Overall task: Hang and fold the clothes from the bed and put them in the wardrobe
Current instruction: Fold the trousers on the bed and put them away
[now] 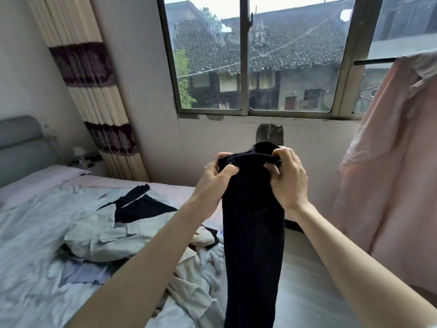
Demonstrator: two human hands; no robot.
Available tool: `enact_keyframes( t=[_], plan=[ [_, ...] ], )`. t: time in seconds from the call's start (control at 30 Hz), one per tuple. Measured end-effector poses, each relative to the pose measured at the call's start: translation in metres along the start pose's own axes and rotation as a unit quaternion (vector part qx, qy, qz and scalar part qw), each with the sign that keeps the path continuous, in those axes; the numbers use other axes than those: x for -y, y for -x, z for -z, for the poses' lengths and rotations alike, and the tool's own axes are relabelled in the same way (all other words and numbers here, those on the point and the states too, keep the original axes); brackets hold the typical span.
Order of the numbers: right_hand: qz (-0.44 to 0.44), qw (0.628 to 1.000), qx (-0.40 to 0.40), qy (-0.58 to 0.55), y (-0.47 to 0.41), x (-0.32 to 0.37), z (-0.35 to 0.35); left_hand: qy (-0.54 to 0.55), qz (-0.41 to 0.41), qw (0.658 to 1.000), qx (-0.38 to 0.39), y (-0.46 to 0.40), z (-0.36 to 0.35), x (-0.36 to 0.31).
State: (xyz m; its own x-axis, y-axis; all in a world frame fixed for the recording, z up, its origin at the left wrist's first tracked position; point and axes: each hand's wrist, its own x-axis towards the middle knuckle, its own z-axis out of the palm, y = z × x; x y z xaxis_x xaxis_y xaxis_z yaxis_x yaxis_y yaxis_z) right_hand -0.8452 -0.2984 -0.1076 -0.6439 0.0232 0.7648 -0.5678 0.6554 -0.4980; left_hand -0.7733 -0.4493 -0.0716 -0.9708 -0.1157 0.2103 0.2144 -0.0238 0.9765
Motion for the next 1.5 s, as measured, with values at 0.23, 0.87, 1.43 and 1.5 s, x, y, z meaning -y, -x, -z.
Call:
enact_keyframes(
  t=[0.23,0.87,1.43,1.5],
  plan=[
    [0.107,0.992,-0.031,-0.063,0.013,0.124,-0.083,0.015,-0.021,0.988,-0.154,0.055,0.122,-0.033],
    [0.181,0.801,0.542,-0.180,0.276,0.472,-0.431,0.122,0.141,0.781,-0.596,0.264,0.633,0.116],
    [0.216,0.553,0.801,0.080,0.538,0.310,-0.520,-0.515,0.449,0.708,-0.177,0.370,0.623,0.417],
    [0.238,0.551,0.795,0.087,0.551,0.289,-0.507,-0.545,0.446,0.705,-0.086,0.377,0.593,0.441]
  ],
)
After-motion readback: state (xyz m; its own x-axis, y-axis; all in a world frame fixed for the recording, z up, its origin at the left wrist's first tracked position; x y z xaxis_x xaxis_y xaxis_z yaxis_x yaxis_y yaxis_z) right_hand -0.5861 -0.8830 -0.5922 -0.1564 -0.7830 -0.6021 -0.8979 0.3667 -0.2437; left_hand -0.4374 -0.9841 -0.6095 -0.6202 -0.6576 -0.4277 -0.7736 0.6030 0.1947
